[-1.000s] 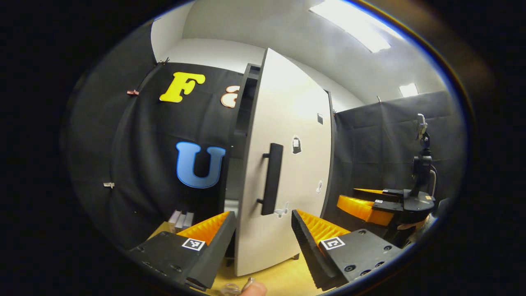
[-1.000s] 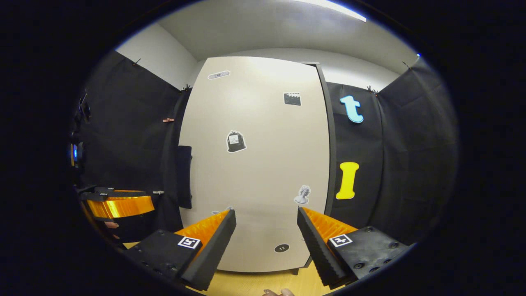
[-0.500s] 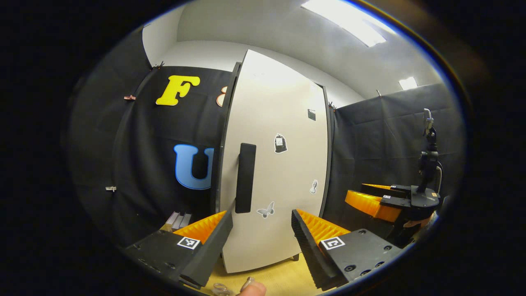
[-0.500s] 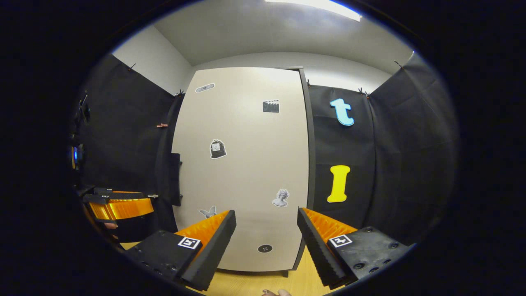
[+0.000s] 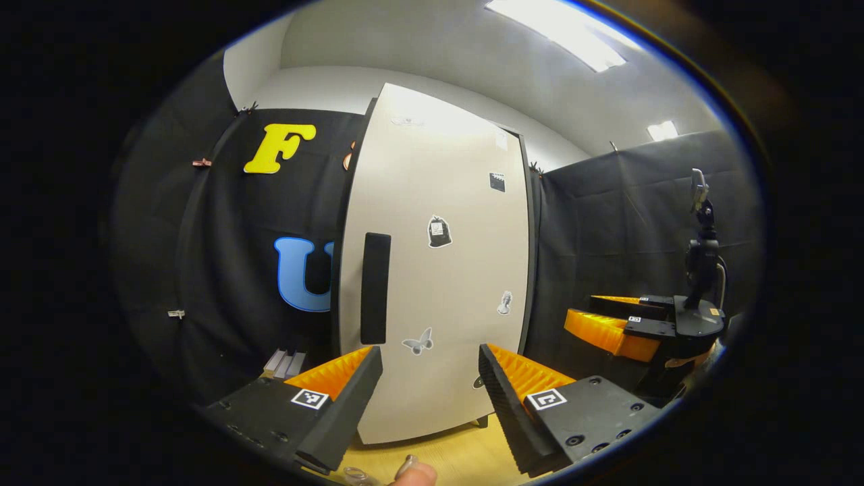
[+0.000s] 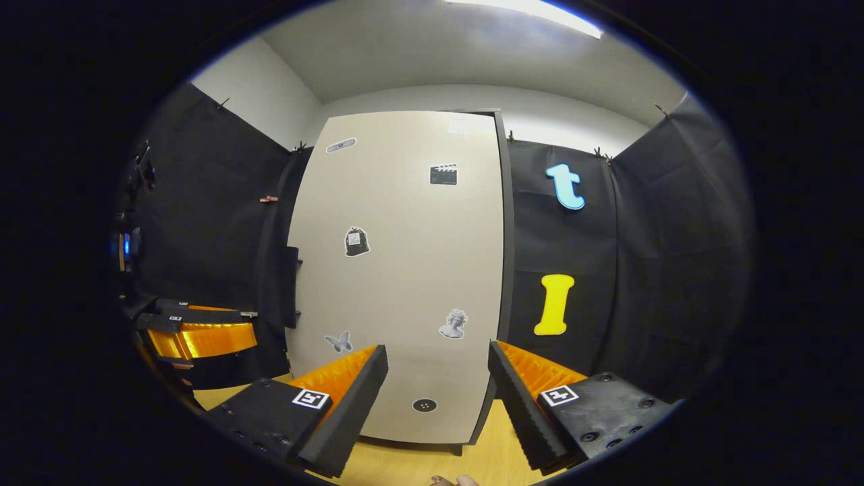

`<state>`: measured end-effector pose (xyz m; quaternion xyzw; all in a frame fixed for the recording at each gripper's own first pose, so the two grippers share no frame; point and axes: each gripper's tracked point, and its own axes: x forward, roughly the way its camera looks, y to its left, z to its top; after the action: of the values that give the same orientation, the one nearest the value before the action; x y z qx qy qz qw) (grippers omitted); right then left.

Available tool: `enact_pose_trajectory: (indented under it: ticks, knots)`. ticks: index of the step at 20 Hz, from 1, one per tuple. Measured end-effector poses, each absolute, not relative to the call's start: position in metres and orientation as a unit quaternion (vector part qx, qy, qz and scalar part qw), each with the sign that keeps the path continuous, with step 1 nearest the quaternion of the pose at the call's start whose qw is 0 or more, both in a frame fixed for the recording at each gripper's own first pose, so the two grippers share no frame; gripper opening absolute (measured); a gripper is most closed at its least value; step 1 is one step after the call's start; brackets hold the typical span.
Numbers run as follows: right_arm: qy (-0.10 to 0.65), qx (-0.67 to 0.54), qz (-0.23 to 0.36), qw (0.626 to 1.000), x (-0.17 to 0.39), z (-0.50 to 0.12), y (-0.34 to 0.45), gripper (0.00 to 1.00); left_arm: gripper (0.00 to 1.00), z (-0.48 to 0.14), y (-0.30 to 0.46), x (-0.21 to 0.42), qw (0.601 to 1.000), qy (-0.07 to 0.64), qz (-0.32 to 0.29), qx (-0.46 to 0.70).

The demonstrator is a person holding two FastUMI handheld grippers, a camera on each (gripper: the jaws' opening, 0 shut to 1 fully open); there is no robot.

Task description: Open the cabinet door with the right hand, grasp the bottle in the cabinet with the left hand and place it on the coaster, then close the cabinet door with the right hand.

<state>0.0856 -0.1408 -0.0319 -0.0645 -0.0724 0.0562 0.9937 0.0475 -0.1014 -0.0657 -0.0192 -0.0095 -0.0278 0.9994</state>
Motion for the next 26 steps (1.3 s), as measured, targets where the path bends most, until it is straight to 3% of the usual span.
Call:
enact_pose_trajectory:
  ticks: [26]
  knots:
    - [-0.051, -0.067, 0.05, 0.995, 0.084, -0.034, -0.142, 0.97, 0.91, -0.073, -0.089, 0.06, 1.0, -0.008, -0.022, -0.017]
